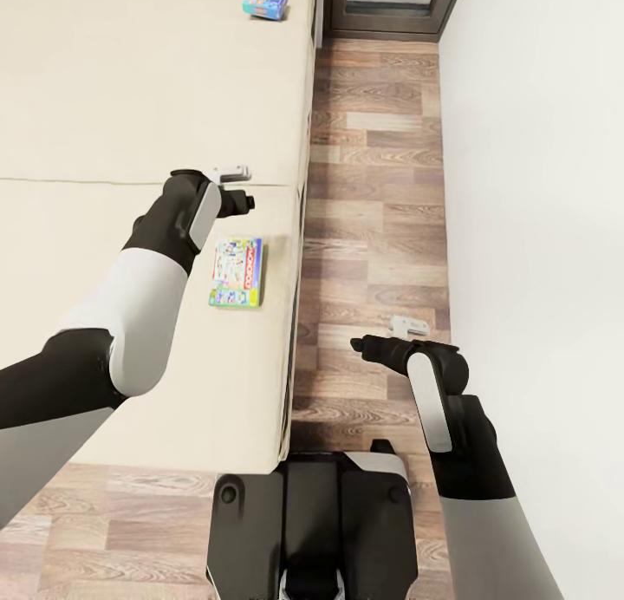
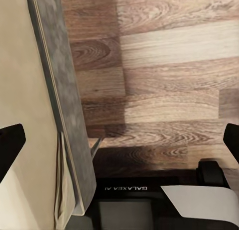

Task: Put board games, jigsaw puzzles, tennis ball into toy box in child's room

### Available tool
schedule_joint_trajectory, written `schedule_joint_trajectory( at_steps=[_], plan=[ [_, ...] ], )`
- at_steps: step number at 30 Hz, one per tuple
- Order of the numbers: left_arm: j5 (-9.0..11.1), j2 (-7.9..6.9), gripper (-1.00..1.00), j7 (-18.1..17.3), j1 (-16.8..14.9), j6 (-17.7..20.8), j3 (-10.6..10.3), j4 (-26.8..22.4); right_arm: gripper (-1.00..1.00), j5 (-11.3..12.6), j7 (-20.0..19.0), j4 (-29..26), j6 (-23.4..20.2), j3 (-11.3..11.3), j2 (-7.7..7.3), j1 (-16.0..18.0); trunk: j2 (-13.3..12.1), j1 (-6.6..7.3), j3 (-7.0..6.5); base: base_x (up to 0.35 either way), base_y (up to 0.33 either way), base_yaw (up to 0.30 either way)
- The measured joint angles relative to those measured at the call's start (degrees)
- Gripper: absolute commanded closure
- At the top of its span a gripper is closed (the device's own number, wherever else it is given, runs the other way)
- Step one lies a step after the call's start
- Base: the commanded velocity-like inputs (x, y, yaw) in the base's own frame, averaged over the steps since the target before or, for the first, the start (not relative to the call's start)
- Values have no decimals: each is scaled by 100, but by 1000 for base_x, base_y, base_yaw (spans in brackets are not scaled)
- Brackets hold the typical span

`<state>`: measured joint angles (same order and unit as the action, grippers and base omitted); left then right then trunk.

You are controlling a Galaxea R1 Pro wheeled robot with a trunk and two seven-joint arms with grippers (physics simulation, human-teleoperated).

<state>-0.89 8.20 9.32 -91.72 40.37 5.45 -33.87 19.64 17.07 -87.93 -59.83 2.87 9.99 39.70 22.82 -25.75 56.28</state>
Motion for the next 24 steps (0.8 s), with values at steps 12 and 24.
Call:
schedule_joint_trajectory(
  at_steps=[12, 24],
  plan=[
    [-7, 6, -100, 0, -40, -1, -3, 0, -100, -1, 0, 1, 0, 0, 0, 0, 0, 0, 113, 0, 0, 0],
    [-8, 7, -100, -6, -45, -8, -3, 0, -100, 1, 0, 1, 0, 0, 0, 9, 0, 0, 226, 0, 0, 0]
  ],
)
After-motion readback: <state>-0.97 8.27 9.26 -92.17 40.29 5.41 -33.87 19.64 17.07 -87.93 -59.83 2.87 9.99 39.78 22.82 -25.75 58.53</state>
